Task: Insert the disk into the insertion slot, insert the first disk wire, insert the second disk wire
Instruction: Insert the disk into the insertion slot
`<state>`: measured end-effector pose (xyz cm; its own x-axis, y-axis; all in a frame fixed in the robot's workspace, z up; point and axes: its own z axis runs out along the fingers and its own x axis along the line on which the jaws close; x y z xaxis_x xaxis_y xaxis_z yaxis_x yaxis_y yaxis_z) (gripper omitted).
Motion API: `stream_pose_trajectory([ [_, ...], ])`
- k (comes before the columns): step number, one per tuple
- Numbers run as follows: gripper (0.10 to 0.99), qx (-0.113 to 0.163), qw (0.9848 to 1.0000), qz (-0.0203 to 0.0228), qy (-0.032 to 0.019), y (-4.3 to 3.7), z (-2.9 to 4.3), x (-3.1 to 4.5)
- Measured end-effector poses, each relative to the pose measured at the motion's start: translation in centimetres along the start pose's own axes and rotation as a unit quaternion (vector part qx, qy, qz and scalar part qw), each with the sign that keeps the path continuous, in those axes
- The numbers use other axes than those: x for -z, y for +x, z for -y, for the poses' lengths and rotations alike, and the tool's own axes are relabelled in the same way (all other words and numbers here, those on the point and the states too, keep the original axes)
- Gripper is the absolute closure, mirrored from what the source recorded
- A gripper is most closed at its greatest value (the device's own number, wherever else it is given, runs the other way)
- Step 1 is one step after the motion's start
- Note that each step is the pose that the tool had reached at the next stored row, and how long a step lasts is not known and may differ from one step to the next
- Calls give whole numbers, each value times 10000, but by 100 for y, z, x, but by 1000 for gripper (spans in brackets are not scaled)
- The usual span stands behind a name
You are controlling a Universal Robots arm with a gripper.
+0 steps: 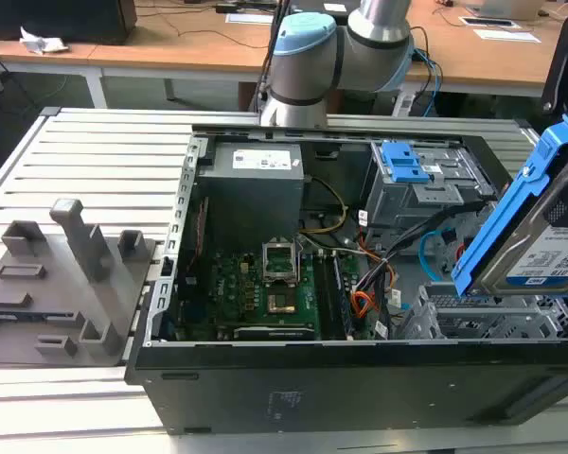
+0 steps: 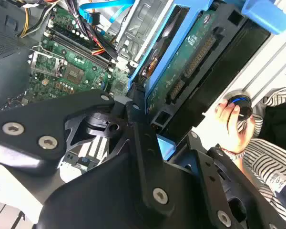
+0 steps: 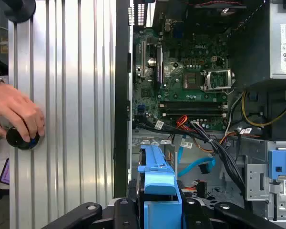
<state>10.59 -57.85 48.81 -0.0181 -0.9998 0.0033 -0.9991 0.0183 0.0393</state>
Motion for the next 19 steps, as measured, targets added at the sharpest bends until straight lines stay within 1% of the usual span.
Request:
stream_pose_trajectory([
  [19,722,0,10000,0,0,0,3,-90],
])
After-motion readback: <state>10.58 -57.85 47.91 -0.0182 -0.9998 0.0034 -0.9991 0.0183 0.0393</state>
